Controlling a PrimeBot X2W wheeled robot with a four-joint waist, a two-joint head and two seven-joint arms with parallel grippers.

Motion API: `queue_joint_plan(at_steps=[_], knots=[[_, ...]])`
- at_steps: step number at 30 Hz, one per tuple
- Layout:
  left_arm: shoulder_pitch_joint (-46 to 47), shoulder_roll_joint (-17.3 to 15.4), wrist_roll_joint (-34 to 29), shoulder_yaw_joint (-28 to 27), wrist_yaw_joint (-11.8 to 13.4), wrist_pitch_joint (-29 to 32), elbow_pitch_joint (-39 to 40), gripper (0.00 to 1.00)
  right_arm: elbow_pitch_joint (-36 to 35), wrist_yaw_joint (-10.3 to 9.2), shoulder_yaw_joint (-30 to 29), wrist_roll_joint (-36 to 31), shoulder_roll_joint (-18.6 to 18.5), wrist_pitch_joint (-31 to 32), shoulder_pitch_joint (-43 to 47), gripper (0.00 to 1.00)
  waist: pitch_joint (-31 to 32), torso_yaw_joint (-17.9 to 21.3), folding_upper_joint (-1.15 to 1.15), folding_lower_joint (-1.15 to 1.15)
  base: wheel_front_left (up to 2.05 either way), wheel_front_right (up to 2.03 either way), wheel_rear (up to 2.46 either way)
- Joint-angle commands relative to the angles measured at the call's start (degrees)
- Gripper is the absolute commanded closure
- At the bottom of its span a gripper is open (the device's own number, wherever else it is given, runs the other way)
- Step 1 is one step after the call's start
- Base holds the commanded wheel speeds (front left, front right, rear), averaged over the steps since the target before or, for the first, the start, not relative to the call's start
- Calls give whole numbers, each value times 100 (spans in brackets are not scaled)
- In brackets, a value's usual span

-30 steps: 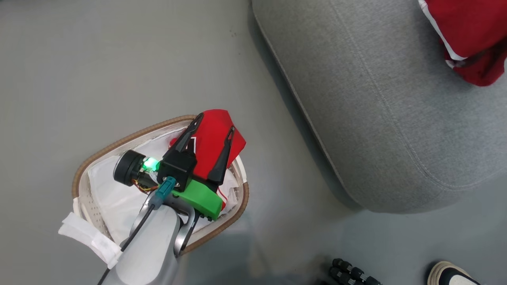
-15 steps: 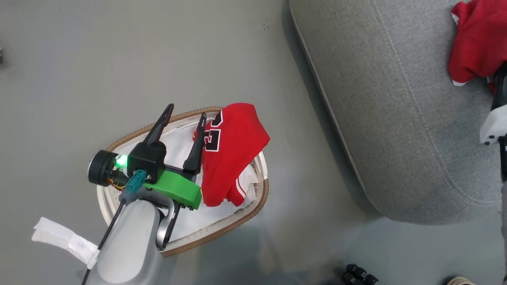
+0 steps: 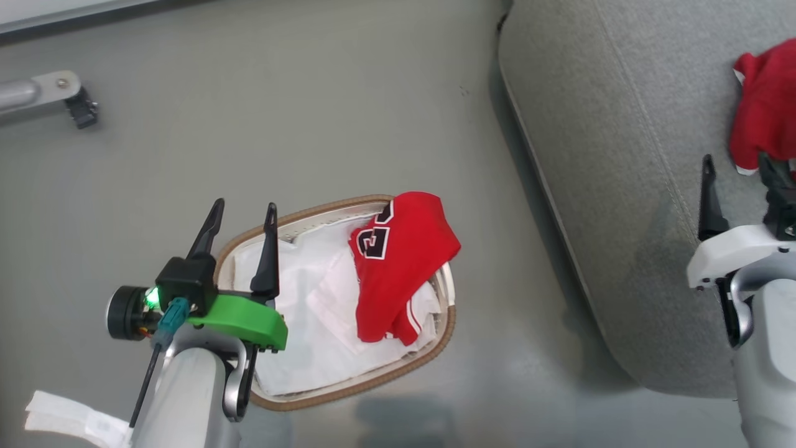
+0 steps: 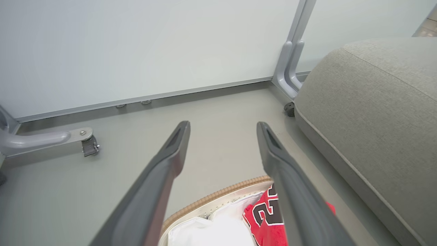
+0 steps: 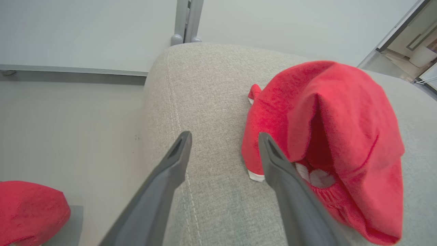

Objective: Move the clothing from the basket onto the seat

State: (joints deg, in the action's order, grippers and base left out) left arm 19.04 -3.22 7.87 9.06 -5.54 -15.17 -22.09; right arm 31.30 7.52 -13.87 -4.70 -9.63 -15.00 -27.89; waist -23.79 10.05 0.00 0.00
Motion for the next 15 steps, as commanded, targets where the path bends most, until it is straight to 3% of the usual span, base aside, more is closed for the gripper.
queue_joint_plan(at_steps=[1,15], knots=[[-136,-4,-9,-71,42,3,26,0,-66,-6,102,90,49,-27,104,0,304,-364,0,0,0,0,0],[-601,26,89,-661,350,3,78,0,-420,-6,1267,630,314,-27,293,0,869,-1215,0,0,0,0,0]])
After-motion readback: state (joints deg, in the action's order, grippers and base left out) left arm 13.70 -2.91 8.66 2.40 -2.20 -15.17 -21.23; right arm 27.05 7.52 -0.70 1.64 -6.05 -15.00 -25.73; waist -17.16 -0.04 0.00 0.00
